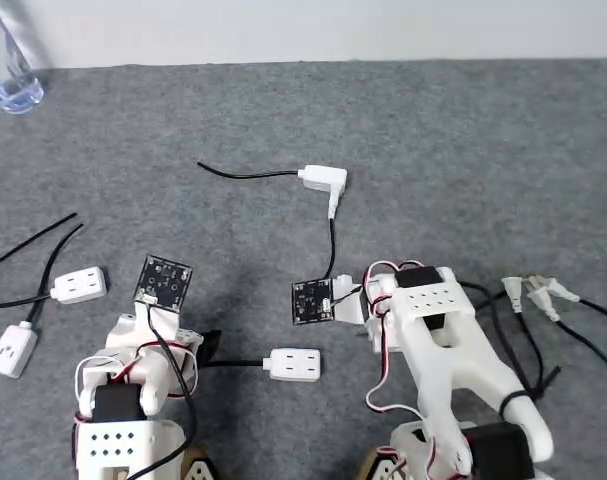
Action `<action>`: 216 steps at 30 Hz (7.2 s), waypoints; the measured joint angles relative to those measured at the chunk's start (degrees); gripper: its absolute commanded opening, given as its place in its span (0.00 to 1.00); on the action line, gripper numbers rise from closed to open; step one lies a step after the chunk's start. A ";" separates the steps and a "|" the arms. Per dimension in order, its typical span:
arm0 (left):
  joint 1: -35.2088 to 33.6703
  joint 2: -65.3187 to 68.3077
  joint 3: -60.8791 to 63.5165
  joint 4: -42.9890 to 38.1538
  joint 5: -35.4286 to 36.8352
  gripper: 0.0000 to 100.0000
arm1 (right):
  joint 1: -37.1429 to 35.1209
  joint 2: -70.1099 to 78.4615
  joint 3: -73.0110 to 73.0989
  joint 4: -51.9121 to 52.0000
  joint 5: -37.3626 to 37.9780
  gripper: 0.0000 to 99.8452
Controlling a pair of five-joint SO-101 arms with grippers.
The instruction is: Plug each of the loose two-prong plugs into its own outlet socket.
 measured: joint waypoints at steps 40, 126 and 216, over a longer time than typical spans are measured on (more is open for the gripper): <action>-0.18 0.00 0.00 0.00 0.00 0.32 | 0.62 12.13 -7.38 4.57 3.78 0.01; 32.00 -0.09 0.26 -16.70 45.98 0.32 | -22.77 -15.65 -27.52 31.03 -45.80 0.01; 26.73 0.00 3.78 -17.93 45.54 0.32 | 13.45 -16.18 9.41 8.00 -2.90 0.27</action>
